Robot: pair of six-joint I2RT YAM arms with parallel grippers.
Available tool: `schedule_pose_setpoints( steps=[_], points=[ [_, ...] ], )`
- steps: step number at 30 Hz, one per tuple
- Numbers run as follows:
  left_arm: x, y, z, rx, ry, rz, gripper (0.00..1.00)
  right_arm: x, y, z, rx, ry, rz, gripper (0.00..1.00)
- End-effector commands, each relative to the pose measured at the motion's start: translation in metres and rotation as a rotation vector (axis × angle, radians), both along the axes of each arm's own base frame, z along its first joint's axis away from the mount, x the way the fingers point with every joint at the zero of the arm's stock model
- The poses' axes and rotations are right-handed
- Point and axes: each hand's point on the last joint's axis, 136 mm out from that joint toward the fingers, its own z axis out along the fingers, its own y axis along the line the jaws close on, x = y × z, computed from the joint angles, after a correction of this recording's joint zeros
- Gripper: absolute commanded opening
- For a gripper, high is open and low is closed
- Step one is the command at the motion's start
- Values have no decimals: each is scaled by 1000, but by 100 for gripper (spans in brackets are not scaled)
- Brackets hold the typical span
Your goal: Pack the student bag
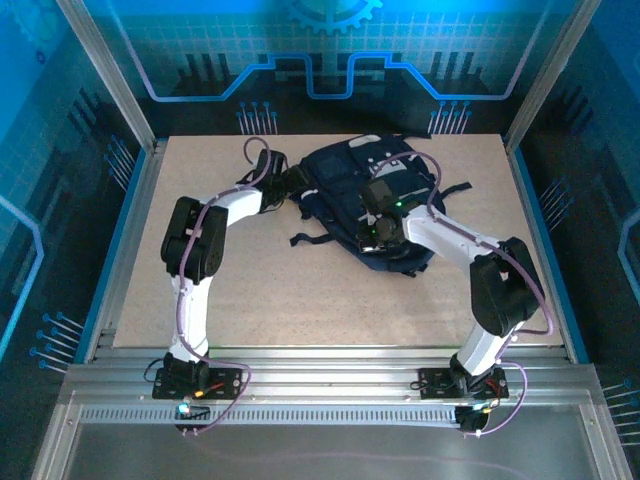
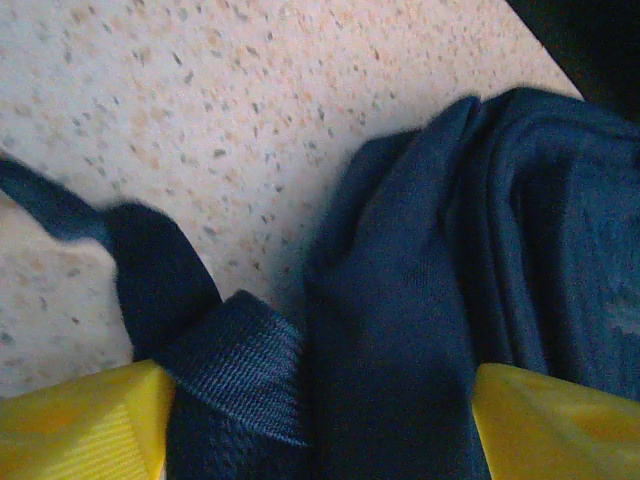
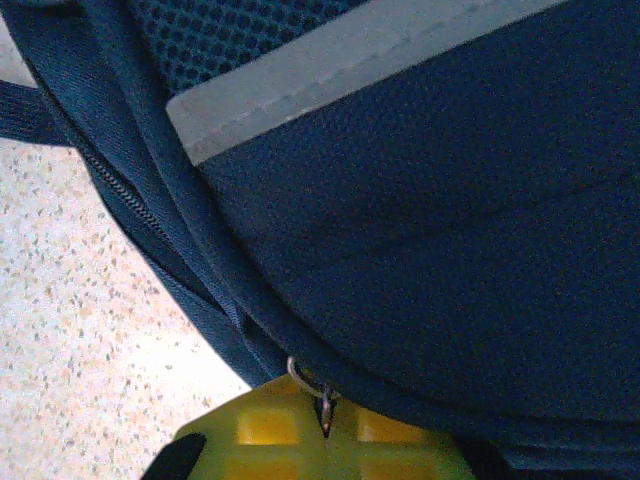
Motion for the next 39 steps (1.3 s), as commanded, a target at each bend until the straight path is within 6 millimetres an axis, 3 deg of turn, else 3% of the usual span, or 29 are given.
schedule_pose_setpoints(
  steps=[1, 9, 13, 16, 22, 25, 27, 31, 34, 39],
  points=[
    [-12, -1, 25, -35, -3, -34, 81, -15, 29, 11, 142, 44, 119, 0],
    [-99, -16, 43, -254, 21, -40, 86, 10, 93, 44, 385, 10, 233, 0],
    [-137, -25, 41, -325, 28, -12, 86, 20, 121, 61, 475, -33, 299, 0],
    [-148, -28, 39, -357, 19, 20, 86, 26, 138, 72, 521, -49, 328, 0],
    [-142, -45, 33, -388, 14, 15, 82, 21, 158, 79, 598, -22, 358, 0],
    [-141, -55, 20, -388, 27, 18, 79, 14, 157, 76, 618, 5, 350, 0],
    [-135, -59, 14, -416, 8, 27, 70, 7, 157, 74, 640, 25, 345, 0],
    [-122, -68, 10, -453, -36, 19, 30, -7, 148, 63, 626, 57, 322, 0],
    [-117, -63, 17, -414, -82, 17, 0, -14, 124, 41, 502, 76, 284, 0],
    [-117, -48, 33, -319, -109, 6, 0, -19, 56, 5, 165, 82, 215, 0]
  ],
)
